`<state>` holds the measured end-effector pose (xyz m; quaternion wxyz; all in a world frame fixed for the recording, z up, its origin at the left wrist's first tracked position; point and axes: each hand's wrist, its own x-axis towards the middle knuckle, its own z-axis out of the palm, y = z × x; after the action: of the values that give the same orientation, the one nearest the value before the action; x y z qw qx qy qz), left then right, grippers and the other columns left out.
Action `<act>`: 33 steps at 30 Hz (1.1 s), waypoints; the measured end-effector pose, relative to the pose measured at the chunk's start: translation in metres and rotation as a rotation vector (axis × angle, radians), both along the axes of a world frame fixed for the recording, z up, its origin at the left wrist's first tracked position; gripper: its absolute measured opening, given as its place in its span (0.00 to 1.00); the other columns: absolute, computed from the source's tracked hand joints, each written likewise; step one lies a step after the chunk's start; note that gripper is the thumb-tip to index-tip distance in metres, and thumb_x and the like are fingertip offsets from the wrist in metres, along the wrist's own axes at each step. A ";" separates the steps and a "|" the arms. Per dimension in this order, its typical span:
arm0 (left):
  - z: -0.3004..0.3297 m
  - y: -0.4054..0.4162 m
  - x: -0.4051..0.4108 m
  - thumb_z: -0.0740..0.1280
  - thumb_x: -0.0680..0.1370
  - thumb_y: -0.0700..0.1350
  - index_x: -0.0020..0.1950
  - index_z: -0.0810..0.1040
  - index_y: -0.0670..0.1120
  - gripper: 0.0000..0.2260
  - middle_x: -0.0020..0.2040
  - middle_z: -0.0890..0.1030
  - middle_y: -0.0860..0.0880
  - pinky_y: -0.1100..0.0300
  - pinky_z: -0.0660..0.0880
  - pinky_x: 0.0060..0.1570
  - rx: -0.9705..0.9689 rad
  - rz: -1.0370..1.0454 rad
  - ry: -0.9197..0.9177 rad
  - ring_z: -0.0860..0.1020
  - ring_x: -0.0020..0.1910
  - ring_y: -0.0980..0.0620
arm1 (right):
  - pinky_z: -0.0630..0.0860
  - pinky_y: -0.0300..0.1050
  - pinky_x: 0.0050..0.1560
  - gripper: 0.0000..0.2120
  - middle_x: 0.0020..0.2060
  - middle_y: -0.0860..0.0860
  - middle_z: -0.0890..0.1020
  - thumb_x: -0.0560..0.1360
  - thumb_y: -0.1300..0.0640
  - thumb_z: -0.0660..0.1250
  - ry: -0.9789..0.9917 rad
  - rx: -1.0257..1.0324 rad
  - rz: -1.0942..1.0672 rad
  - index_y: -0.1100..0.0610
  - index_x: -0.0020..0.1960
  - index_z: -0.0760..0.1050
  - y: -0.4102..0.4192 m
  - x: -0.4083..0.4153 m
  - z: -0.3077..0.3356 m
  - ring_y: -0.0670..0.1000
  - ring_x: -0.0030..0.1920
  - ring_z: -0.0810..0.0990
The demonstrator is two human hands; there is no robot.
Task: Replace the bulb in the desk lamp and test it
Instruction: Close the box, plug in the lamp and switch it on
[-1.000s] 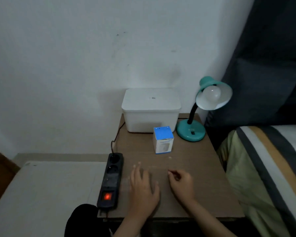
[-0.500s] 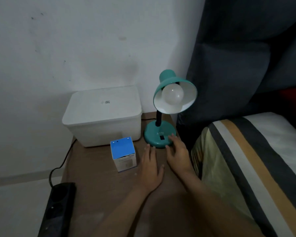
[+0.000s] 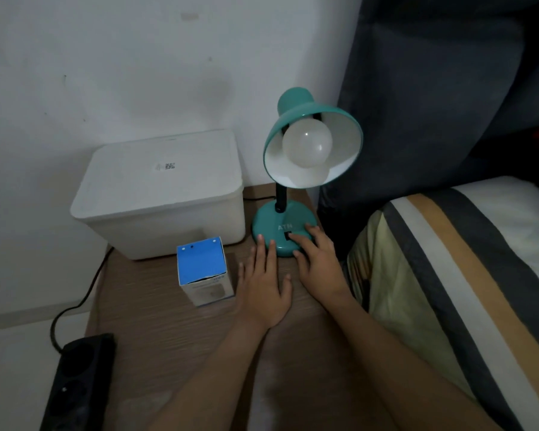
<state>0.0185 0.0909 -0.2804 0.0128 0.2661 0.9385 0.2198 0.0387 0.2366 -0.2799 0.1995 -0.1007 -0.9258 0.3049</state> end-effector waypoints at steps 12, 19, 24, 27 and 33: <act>0.003 0.003 -0.001 0.55 0.75 0.56 0.77 0.47 0.47 0.33 0.78 0.44 0.46 0.48 0.55 0.72 -0.094 0.042 0.028 0.54 0.76 0.47 | 0.67 0.57 0.67 0.15 0.65 0.59 0.72 0.74 0.61 0.64 0.007 -0.021 -0.042 0.51 0.60 0.76 -0.005 -0.003 -0.001 0.61 0.66 0.68; 0.002 0.003 -0.002 0.57 0.75 0.55 0.77 0.48 0.47 0.34 0.78 0.46 0.46 0.48 0.57 0.70 -0.095 0.047 0.030 0.56 0.75 0.46 | 0.69 0.55 0.65 0.15 0.66 0.58 0.70 0.74 0.60 0.63 -0.019 0.003 -0.043 0.50 0.60 0.74 -0.007 -0.002 0.002 0.60 0.66 0.66; 0.001 0.004 -0.002 0.56 0.74 0.56 0.76 0.50 0.47 0.33 0.78 0.47 0.46 0.48 0.58 0.70 -0.096 0.050 0.037 0.57 0.75 0.45 | 0.70 0.59 0.63 0.16 0.67 0.58 0.69 0.74 0.59 0.62 -0.045 0.013 -0.050 0.49 0.61 0.73 -0.008 -0.002 0.004 0.61 0.67 0.65; 0.001 0.005 -0.002 0.53 0.74 0.57 0.76 0.50 0.47 0.33 0.78 0.48 0.45 0.48 0.58 0.70 -0.096 0.055 0.050 0.59 0.74 0.45 | 0.70 0.59 0.63 0.17 0.67 0.58 0.69 0.74 0.60 0.62 -0.050 0.019 -0.058 0.49 0.62 0.72 -0.008 -0.001 0.005 0.61 0.67 0.65; 0.001 0.006 -0.002 0.56 0.74 0.56 0.76 0.49 0.47 0.34 0.78 0.47 0.46 0.48 0.58 0.70 -0.084 0.055 0.043 0.58 0.74 0.45 | 0.68 0.59 0.65 0.24 0.68 0.58 0.68 0.74 0.59 0.61 -0.078 0.052 -0.064 0.44 0.68 0.67 -0.009 -0.001 0.009 0.60 0.68 0.63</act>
<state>0.0170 0.0972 -0.2794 -0.0022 0.2439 0.9540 0.1745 0.0378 0.2272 -0.2707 0.1757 -0.1369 -0.9368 0.2699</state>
